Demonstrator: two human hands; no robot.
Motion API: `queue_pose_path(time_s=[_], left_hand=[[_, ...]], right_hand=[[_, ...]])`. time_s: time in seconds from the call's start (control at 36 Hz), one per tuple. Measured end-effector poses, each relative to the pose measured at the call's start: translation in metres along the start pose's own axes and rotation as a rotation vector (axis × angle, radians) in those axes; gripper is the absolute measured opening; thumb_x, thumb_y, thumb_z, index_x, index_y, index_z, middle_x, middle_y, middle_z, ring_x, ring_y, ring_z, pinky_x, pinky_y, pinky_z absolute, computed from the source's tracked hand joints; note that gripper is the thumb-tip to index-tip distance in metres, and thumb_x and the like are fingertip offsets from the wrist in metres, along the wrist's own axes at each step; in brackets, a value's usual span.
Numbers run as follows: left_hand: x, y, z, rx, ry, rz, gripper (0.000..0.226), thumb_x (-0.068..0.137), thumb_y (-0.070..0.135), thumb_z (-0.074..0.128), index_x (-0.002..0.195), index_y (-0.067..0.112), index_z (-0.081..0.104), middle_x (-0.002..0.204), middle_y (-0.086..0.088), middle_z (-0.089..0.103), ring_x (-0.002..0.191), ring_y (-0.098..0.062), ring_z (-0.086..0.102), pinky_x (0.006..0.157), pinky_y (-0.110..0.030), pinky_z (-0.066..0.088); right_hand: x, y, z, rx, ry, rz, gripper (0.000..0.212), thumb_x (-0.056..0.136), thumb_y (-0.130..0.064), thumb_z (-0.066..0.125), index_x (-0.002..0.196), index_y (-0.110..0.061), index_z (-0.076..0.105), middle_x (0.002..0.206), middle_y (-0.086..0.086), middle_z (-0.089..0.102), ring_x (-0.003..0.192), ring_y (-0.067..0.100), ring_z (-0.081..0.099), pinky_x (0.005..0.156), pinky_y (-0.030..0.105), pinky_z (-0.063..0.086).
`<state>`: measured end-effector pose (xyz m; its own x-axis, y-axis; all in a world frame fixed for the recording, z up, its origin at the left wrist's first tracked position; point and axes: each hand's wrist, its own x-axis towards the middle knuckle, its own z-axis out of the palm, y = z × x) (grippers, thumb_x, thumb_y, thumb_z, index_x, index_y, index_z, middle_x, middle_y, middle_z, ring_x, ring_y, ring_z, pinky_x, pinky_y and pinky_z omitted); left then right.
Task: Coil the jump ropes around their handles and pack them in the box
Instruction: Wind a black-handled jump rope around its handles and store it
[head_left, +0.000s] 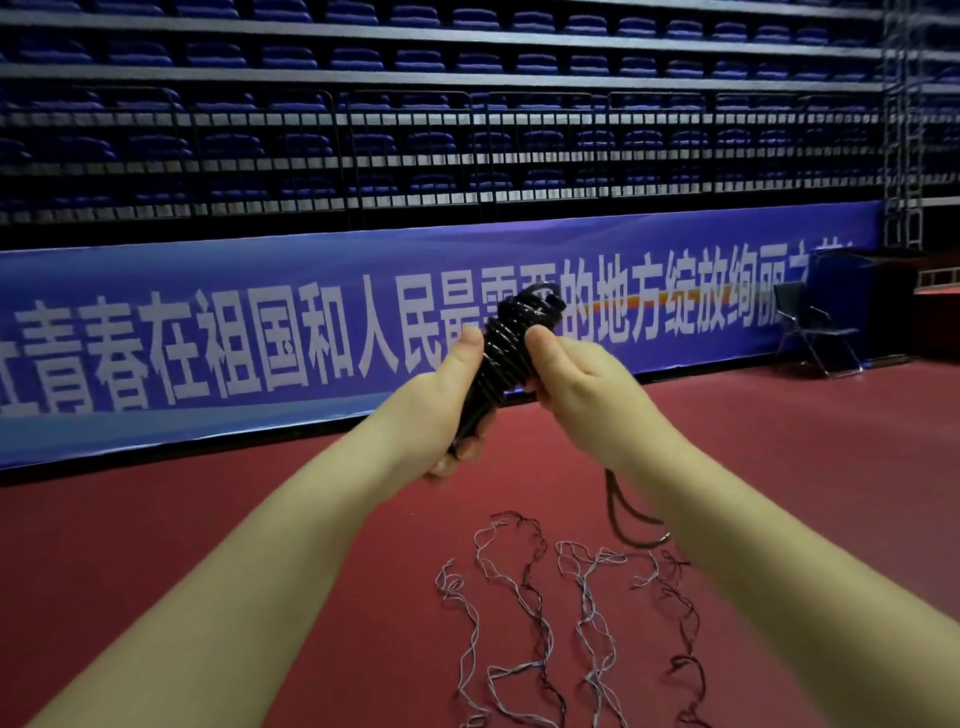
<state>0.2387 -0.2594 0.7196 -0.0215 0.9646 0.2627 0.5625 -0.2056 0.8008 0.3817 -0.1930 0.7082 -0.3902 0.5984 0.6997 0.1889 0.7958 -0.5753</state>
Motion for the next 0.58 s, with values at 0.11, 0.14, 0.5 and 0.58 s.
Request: queue_pose_path(time_s=[0.11,0.14,0.5,0.58], left_hand=[[0.001,-0.007,0.006,0.233,0.101,-0.053,0.073,0.088,0.073,0.015,0.063,0.013,0.049,0.052,0.000,0.048,0.045,-0.017,0.038,0.059,-0.031,0.035],[0.001,-0.008,0.009,0.302,0.128,-0.052,0.073,0.089,0.071,0.015,0.064,0.012,0.049,0.055,-0.002,0.050,0.048,-0.018,0.041,0.061,-0.032,0.036],[-0.025,-0.003,0.021,1.028,0.343,0.363,0.071,0.069,0.083,-0.011,0.071,0.028,0.034,0.062,0.009,0.045,0.060,-0.012,0.047,0.056,-0.031,0.035],[-0.028,0.000,0.015,0.744,0.191,0.311,0.082,0.066,0.085,-0.008,0.072,0.024,0.046,0.064,0.006,0.051,0.059,-0.012,0.048,0.058,-0.032,0.038]], right_hand=[[-0.017,0.013,0.023,0.033,0.078,0.117,0.046,0.101,-0.046,0.021,0.068,-0.021,0.042,0.065,-0.005,0.045,0.059,0.010,0.041,0.061,0.031,0.028],[-0.020,0.017,0.027,0.026,0.075,0.144,0.045,0.101,-0.048,0.020,0.070,-0.023,0.042,0.068,-0.006,0.045,0.061,0.010,0.040,0.062,0.031,0.028],[-0.035,0.008,0.012,0.410,0.079,0.199,0.065,0.063,-0.080,0.033,0.063,-0.017,0.049,0.053,-0.002,0.036,0.046,0.011,0.029,0.050,0.029,0.023],[-0.035,0.004,0.008,0.426,0.064,0.178,0.056,0.069,-0.075,0.035,0.060,-0.020,0.041,0.047,-0.010,0.030,0.042,0.007,0.024,0.046,0.025,0.021]])
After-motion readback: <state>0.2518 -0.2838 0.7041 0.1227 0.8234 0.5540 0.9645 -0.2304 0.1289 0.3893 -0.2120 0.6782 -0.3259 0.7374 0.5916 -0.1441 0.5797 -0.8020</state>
